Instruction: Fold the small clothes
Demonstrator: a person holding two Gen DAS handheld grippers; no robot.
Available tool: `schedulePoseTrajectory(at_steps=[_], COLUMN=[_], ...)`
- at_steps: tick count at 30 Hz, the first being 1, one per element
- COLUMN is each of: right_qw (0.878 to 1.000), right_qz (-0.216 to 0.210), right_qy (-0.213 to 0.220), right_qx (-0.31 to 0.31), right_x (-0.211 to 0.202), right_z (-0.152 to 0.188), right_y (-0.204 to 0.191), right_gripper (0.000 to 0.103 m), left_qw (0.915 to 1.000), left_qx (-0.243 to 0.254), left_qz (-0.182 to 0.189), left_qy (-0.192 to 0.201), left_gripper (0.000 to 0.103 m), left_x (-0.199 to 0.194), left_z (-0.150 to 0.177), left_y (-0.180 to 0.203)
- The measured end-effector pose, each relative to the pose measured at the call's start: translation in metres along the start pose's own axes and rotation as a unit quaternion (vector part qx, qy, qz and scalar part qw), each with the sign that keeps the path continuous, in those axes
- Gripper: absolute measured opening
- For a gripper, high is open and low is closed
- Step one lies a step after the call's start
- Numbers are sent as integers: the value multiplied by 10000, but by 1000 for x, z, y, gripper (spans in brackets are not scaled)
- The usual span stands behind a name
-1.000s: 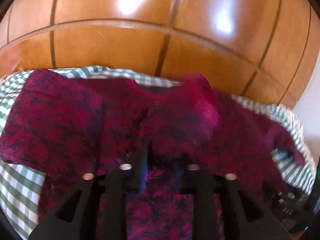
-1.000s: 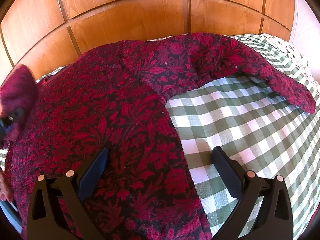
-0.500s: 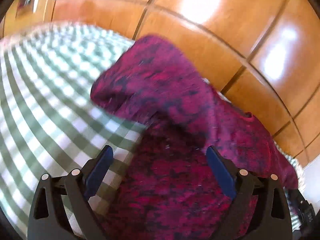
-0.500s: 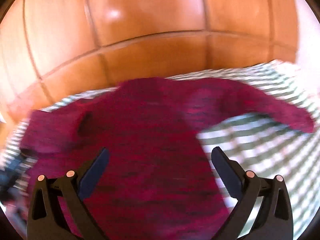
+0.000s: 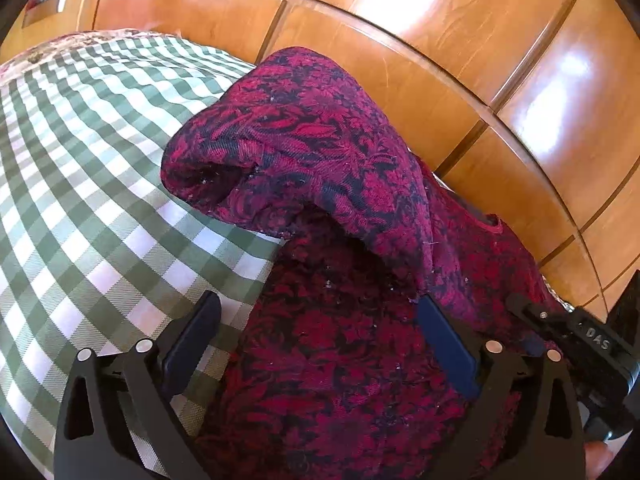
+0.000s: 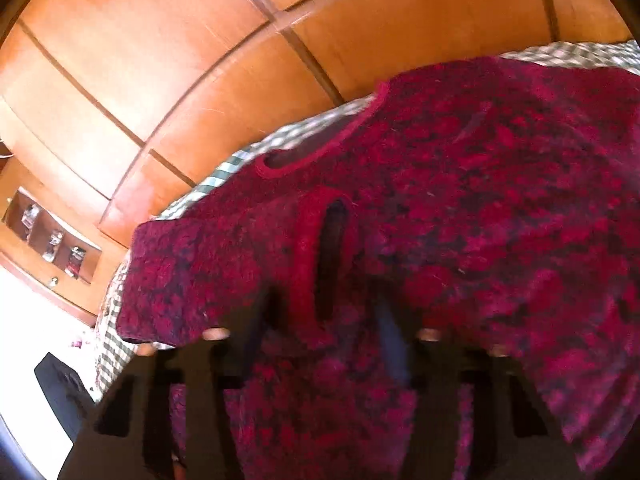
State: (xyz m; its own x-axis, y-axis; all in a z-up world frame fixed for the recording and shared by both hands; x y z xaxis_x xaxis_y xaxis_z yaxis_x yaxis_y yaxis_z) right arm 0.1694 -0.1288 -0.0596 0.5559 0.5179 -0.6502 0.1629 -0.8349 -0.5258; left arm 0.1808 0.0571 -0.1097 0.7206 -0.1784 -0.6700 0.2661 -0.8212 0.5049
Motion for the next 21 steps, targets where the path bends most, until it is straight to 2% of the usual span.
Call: schedulePoseTrajectory(at_steps=[2,8,10,14,18,20,21], right_qw=[9997,9915,9880,9907,9908,9909,9907], right_qz=[81,968,1219,1085,1056,1025,1014], right_qy=[147,776,806,750,782,828,864], right_qx=[-188,-398,-498,-330,-320,-287,-261], right_x=[-6,-40,-40,-35,-37,-43,-39], right_z=[-3,-7,-4,9,12,15,12], right_y=[-1,19,27,43,46,47,48], right_gripper=[12,10,10,11,11,11,11], left_qw=[10000,9999,9999,9998,9970,9945,9938], left_qx=[-14,-57,-59,-157,-760,-1000,-1081], left_qz=[35,92,91,127,-31,-124,-149], left_qy=[-1,10,7,2,153,276,209], left_gripper=[99,99,99,99,98,94,90], left_x=[1,0,0,-2,-9,-10,-5], left_z=[0,-1,-2,-4,-23,-34,-41], left_y=[0,-1,-1,-5,-24,-36,-41])
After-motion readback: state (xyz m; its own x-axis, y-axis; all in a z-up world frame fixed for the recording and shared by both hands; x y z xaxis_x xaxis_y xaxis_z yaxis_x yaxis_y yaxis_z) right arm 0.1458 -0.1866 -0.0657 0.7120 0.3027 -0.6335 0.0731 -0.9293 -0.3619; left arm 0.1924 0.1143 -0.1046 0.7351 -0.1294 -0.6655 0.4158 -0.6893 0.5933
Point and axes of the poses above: each gripper's, at about its wrist camera, not at the fingertips, and x roughly the way its jaws point, y to its right, z to its underside, the point moved 2 cm from there along x, roughly the way its jaws point, and after that the axes turned 7 degrees about -x, right-handed, at the moved point
